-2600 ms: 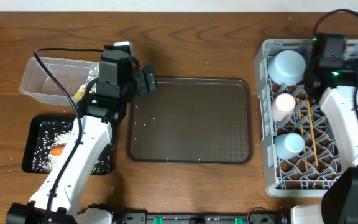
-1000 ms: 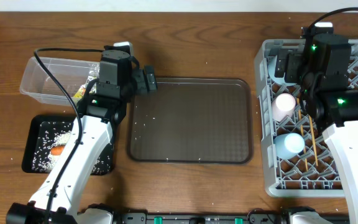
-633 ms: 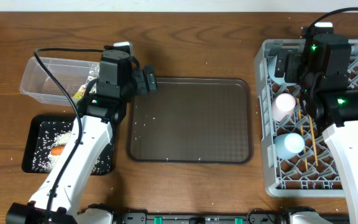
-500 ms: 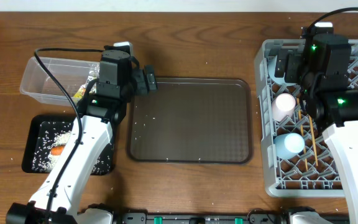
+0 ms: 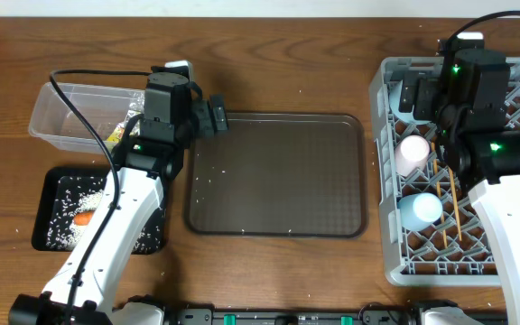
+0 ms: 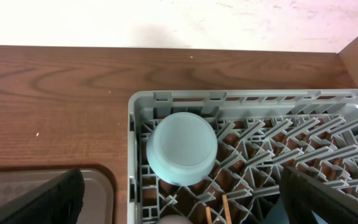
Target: Sort waste into correct bins and load items into the dishwasher rack
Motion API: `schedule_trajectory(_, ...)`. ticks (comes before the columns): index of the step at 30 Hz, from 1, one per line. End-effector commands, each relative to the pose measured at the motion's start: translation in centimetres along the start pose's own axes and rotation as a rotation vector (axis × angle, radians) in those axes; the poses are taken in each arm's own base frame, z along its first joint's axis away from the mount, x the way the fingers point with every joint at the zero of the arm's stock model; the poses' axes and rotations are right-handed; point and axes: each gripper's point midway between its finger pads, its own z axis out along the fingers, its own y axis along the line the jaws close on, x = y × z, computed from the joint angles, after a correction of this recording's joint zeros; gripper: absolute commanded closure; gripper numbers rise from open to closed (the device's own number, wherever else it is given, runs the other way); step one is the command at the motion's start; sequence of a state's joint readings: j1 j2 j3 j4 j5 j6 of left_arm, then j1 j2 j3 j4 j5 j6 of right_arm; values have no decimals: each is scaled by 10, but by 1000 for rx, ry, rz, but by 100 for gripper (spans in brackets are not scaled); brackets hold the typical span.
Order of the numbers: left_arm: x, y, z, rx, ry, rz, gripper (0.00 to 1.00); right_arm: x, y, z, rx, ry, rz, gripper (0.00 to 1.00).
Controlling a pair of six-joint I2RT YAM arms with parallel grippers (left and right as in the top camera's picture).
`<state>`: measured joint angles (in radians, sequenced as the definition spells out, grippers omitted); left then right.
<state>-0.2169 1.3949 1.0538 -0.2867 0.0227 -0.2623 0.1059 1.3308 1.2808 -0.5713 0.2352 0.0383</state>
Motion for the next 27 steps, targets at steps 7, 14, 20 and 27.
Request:
schedule_trajectory(7,-2,2,-2,-9,-10,-4,2,-2,3,0,-8,-3,12,1)
schedule_trajectory(14,-2,2,-2,-9,-10,-4,2,-2,-1,0,0,-2,17,1)
schedule_trajectory(20,-2,2,-2,-9,-10,-4,2,-2,-2,0,1,-1,18,1)
schedule_trajectory(27,-2,2,-2,-9,-10,-4,2,-2,-2,1,2,1,18,1)
